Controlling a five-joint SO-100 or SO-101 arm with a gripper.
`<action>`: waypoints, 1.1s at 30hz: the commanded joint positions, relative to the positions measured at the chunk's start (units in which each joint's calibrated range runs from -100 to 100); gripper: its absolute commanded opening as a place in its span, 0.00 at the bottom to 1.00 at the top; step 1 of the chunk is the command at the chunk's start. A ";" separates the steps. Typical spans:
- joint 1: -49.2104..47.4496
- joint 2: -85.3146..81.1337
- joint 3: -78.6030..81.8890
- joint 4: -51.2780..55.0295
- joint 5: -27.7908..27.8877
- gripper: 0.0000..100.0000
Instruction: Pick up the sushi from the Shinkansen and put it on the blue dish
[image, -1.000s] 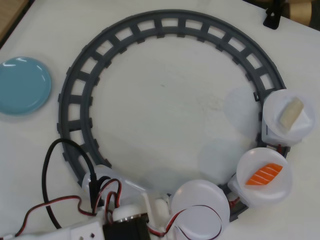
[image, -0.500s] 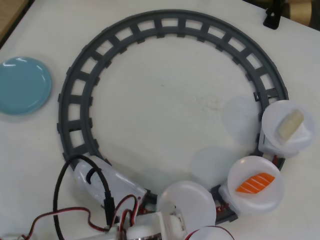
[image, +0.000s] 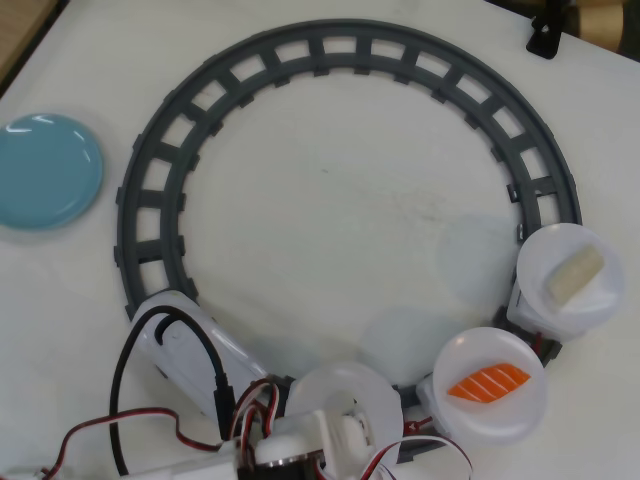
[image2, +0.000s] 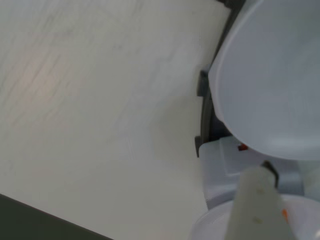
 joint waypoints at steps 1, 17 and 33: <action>-0.05 -0.26 -0.14 0.00 0.44 0.27; -0.67 -0.26 3.28 -0.17 -1.44 0.27; -5.86 -0.26 2.92 -2.55 -8.71 0.27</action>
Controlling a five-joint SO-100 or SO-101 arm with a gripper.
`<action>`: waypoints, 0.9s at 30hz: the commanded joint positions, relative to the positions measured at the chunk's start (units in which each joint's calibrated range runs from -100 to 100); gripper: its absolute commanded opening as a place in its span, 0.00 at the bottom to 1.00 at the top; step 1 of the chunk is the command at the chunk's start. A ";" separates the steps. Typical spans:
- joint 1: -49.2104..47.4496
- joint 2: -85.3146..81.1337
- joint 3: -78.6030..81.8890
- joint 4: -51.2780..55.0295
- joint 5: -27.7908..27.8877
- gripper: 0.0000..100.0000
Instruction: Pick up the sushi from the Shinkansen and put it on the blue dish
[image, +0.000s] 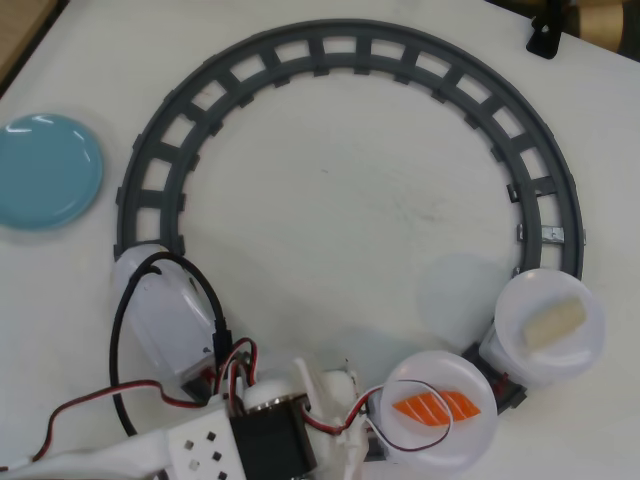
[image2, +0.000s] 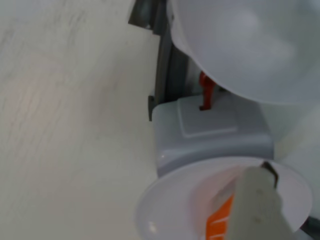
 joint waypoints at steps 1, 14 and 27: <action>0.77 -0.35 -0.56 -0.37 -0.33 0.27; 4.11 -0.35 1.97 -2.83 -2.79 0.27; 4.02 -0.35 8.91 -8.60 -2.69 0.27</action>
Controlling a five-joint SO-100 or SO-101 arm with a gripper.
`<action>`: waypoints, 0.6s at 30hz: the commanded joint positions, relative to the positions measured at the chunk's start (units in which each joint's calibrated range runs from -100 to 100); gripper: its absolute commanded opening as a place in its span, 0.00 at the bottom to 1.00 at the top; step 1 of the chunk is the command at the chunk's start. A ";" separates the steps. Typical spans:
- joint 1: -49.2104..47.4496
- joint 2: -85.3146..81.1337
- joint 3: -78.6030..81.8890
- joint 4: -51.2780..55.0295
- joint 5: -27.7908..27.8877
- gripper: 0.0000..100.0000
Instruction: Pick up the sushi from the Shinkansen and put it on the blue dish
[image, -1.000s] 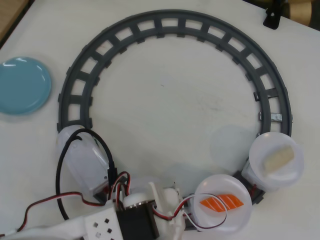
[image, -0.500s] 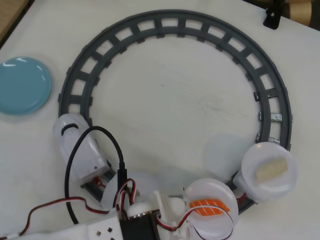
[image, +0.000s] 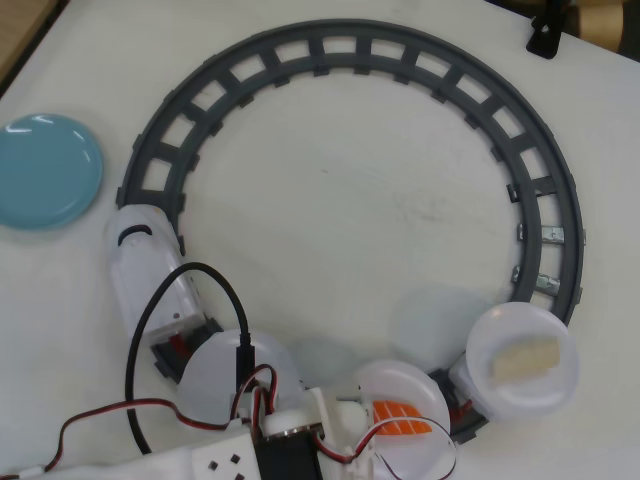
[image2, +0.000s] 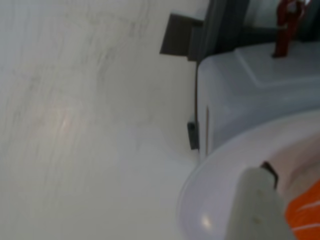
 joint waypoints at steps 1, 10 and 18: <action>0.51 -0.35 0.04 -0.96 -0.20 0.27; -0.37 -0.27 0.22 -0.96 -0.15 0.27; -1.16 3.72 -0.32 -0.96 -0.36 0.27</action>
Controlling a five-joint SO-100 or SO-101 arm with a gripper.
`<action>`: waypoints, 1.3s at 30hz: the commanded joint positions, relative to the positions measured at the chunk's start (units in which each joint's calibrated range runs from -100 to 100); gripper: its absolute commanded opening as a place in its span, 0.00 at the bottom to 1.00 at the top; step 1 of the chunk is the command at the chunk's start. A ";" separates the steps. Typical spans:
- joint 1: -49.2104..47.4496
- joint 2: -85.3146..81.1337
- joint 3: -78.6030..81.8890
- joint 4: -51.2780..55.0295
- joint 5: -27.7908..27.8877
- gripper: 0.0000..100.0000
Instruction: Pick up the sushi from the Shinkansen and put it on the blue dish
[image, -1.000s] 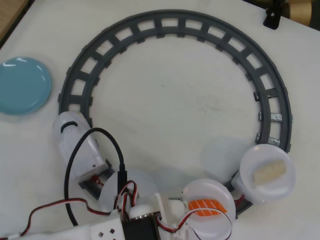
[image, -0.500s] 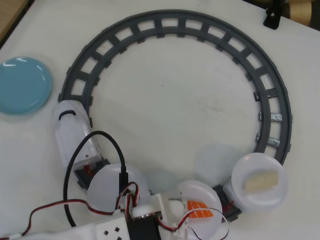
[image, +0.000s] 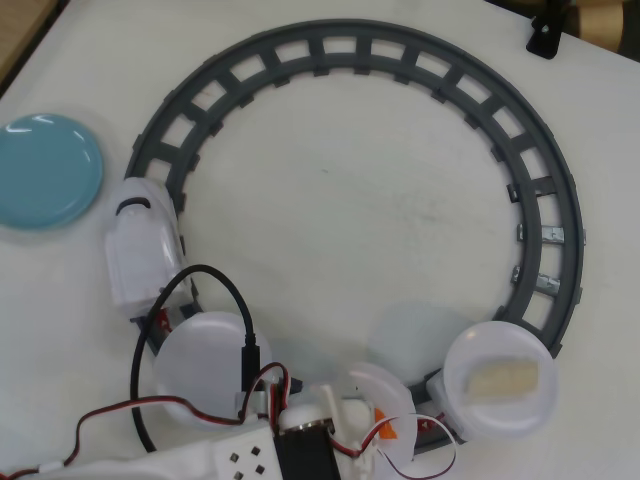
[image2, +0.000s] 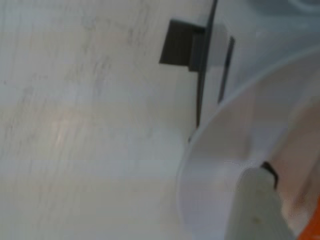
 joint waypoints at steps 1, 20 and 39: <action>-1.09 0.17 -0.69 -0.20 -0.36 0.27; -5.23 0.42 -0.60 0.40 -2.61 0.08; -23.98 0.25 -21.52 16.19 -11.66 0.08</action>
